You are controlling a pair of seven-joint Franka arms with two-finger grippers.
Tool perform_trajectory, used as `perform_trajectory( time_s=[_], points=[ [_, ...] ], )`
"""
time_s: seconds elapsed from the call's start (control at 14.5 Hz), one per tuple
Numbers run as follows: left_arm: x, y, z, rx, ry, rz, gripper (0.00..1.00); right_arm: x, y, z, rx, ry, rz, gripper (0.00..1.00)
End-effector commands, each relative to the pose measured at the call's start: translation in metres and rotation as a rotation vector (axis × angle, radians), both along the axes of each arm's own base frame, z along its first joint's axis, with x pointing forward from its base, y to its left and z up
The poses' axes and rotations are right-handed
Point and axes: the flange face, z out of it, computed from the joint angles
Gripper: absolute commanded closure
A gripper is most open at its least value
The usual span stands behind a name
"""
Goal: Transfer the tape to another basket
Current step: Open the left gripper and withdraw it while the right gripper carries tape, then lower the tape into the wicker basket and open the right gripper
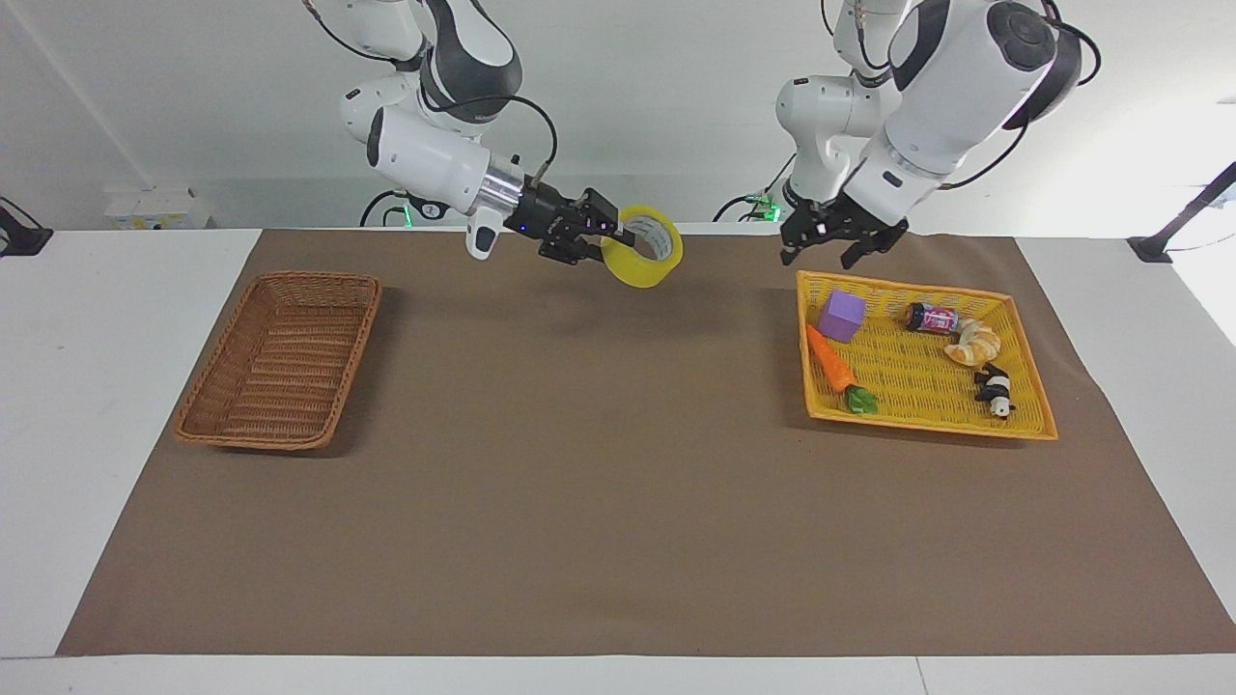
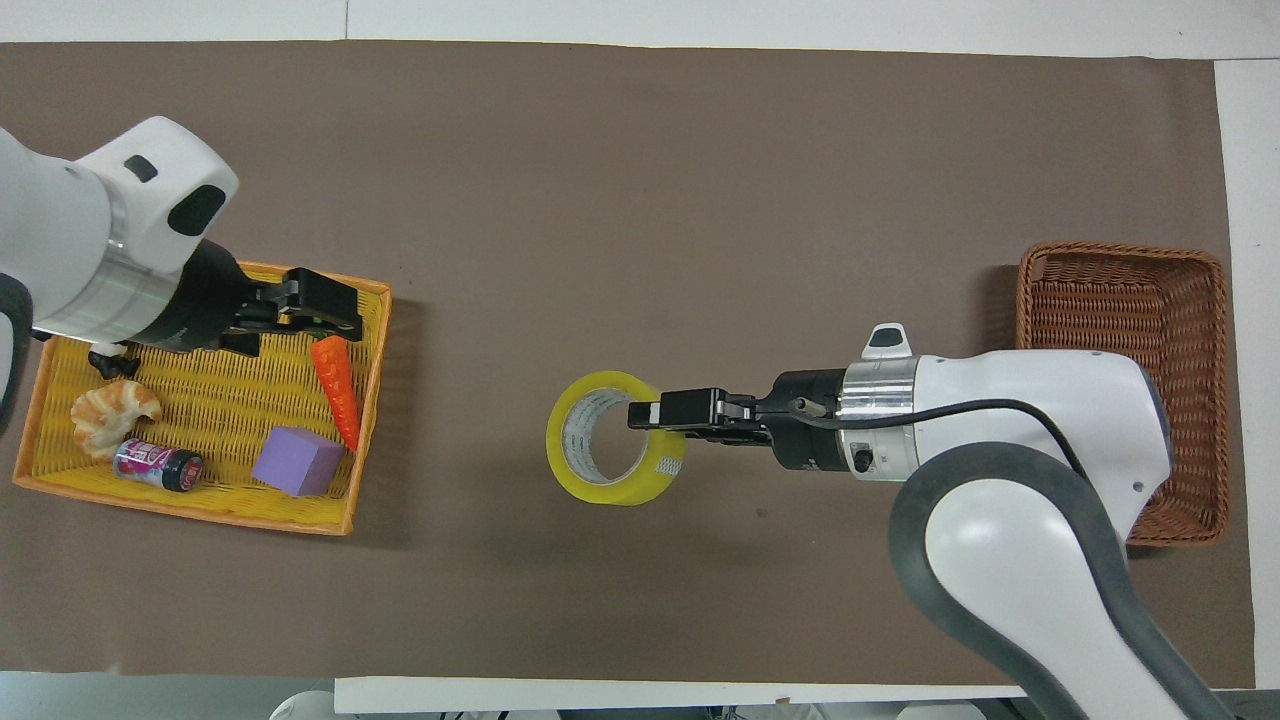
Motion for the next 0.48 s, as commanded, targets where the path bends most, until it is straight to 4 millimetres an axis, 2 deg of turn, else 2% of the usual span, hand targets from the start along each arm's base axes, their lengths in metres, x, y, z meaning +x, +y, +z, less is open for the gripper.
perform_trajectory(
  time_s=[0.0, 0.14, 0.21, 0.28, 0.41],
  points=[
    [0.013, 0.045, 0.001, 0.103, -0.026, 0.050, 0.00, 0.015, -0.063, 0.011, -0.030, -0.021, 0.033, 1.00],
    [0.020, 0.068, 0.002, 0.112, -0.034, 0.091, 0.00, 0.029, -0.140, 0.012, -0.088, -0.075, 0.080, 1.00],
    [0.022, 0.080, 0.002, 0.111, -0.033, 0.114, 0.00, 0.031, -0.183, 0.010, -0.119, -0.120, 0.095, 1.00],
    [0.024, 0.095, 0.000, 0.113, -0.028, 0.141, 0.00, 0.030, -0.217, 0.008, -0.141, -0.145, 0.085, 1.00],
    [0.025, 0.113, 0.000, 0.115, -0.022, 0.180, 0.00, 0.032, -0.306, 0.000, -0.222, -0.170, 0.040, 1.00]
  ],
)
